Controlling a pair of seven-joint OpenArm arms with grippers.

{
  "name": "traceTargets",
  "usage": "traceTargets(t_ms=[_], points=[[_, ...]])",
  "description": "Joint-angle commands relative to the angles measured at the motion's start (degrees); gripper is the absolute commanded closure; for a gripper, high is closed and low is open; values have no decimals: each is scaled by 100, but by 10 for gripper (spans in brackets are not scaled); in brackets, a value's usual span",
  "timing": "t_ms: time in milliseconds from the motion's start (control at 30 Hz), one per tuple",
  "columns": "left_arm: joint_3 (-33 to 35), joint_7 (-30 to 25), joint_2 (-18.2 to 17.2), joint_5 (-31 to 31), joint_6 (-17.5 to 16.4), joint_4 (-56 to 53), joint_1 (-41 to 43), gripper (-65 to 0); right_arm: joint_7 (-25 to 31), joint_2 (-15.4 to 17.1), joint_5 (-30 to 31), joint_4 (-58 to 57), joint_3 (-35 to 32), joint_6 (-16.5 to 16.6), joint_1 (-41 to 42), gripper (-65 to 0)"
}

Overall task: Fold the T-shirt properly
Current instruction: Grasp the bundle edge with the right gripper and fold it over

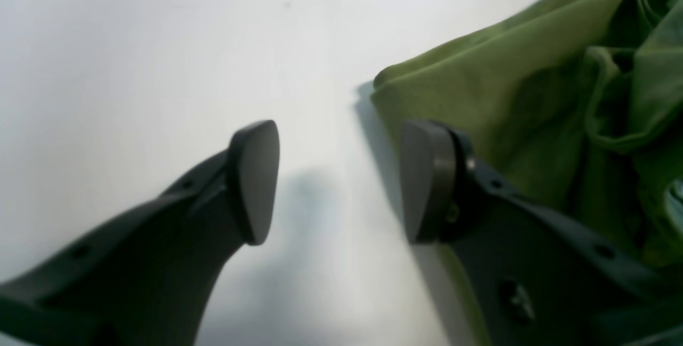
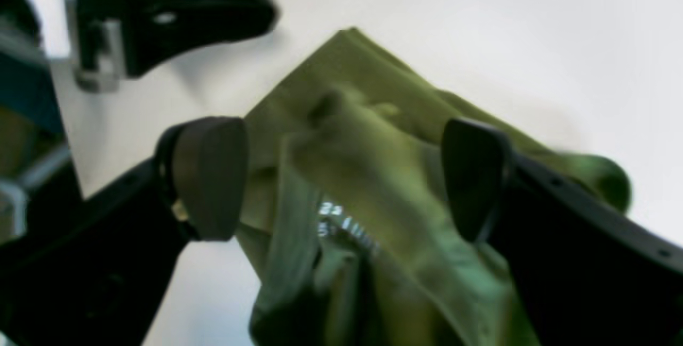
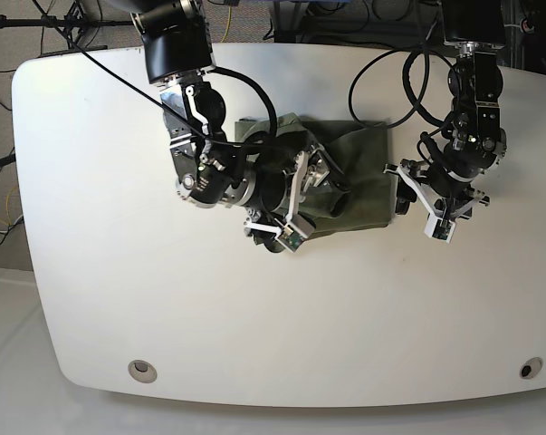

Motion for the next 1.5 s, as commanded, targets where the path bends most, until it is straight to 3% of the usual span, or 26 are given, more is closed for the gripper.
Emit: traceTargets(t_ms=[0,133,233,333,367,533,700,1467], points=[[-16,-132,-39,-28,17,105,-76,-339,114,-123,-217,88,-132,10,118,-530],[-16,-132,-39,-28,17,105,-76,-339,114,-255,-481,88,-194,10,118,-431],[-16,-132,-39,-28,17,105,-76,-339,114,-378,-648,88,-194,10,127,-256],[-16,-132,-39,-28,17,105,-76,-339,114,-466,-815,79,-167,10,136,-21],[-16,-132,-39,-28,17,105,-76,-339,114,-492,-850,79,-158,10,136,0],[-16,-132,-39,-28,17,105,-76,-339,114,-589,-1140,79,-185,10,180,-59],[-16,-132,-39,-28,17,105,-67,-339,114,-606,-1167,79,-194,10,303,0],[-16,-132,-39,-28,17,105,-58,-339,-26,-772,-1167,-88,-343,19,742,0]])
